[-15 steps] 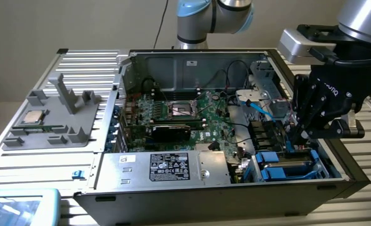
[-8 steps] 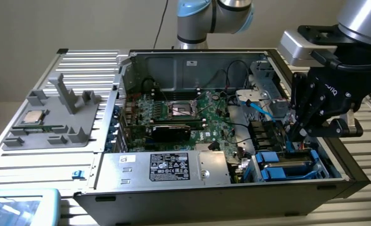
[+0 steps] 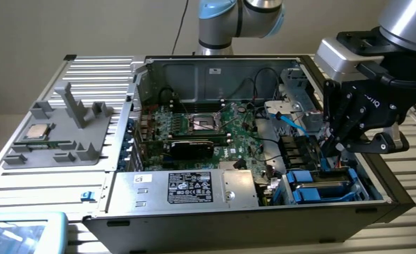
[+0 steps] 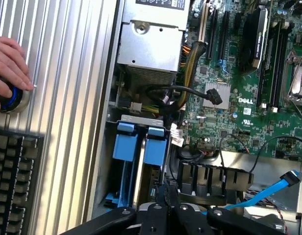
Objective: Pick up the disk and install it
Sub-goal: 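Insert the second disk wire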
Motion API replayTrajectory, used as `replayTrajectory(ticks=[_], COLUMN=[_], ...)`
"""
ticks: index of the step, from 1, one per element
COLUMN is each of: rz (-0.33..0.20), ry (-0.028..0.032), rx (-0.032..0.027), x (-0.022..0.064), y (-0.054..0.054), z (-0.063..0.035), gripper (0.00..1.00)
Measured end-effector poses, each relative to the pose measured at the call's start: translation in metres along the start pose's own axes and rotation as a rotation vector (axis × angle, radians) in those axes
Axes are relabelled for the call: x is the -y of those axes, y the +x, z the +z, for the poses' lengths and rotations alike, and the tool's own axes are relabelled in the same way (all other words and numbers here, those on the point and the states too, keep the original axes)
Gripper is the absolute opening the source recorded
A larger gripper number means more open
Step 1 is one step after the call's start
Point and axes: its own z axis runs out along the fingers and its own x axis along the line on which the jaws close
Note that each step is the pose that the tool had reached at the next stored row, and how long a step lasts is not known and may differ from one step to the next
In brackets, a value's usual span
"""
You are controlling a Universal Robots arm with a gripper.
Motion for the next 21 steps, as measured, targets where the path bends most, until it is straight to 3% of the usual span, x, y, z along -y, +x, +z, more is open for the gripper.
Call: replayTrajectory(ticks=[4, 7, 15, 21], rz=[-0.063, -0.109, -0.246, -0.355], ry=[0.0087, 0.0128, 0.0179, 0.0199], rx=[0.0039, 0.0108, 0.0226, 0.0245], x=[0.0, 0.0001, 0.0, 0.0], y=[0.0001, 0.0, 0.0, 0.0], z=[-0.0001, 0.0, 0.0, 0.0], gripper=[0.11, 0.11, 0.11, 0.11])
